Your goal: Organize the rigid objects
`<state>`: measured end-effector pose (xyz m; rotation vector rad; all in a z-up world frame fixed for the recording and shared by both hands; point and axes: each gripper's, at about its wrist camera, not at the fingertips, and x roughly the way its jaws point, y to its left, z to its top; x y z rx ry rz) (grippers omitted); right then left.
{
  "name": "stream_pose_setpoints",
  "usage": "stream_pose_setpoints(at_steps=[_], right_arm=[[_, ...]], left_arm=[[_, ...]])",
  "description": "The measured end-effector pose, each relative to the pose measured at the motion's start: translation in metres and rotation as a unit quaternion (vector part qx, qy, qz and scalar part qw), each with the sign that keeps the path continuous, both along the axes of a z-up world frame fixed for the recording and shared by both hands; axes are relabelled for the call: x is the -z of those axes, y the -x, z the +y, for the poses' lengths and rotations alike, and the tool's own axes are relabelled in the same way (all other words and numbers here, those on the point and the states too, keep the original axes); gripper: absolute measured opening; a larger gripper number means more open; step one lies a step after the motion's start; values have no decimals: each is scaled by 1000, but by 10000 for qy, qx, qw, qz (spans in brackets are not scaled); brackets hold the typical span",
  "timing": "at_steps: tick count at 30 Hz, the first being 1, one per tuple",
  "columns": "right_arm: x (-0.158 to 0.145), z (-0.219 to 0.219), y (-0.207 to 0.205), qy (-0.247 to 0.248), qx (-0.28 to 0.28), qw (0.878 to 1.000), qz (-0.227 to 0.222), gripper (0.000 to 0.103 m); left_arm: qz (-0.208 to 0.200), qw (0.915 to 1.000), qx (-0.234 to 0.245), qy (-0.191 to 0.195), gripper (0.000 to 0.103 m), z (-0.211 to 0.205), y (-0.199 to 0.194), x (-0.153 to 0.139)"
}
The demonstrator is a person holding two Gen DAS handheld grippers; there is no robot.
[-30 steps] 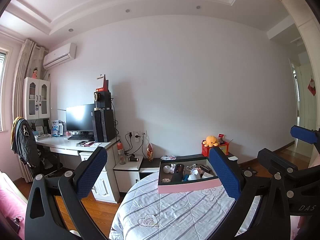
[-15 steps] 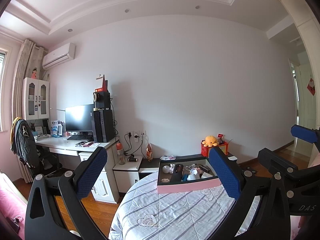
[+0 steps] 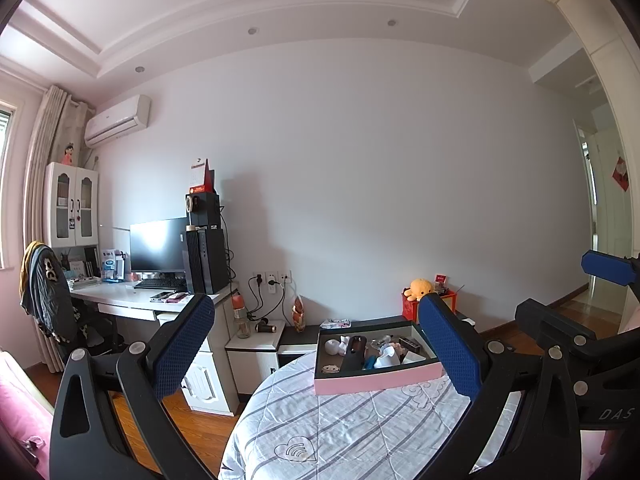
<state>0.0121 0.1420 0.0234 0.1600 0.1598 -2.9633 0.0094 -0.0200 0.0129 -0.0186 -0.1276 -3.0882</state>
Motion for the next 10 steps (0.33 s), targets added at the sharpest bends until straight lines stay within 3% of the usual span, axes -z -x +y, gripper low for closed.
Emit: stream_pose_setpoints(at_steps=[10], right_arm=[[2,0,2,0,8,10000,-35,103]], left_arm=[[-68,10000,12,-26,103,-3,-1,1]])
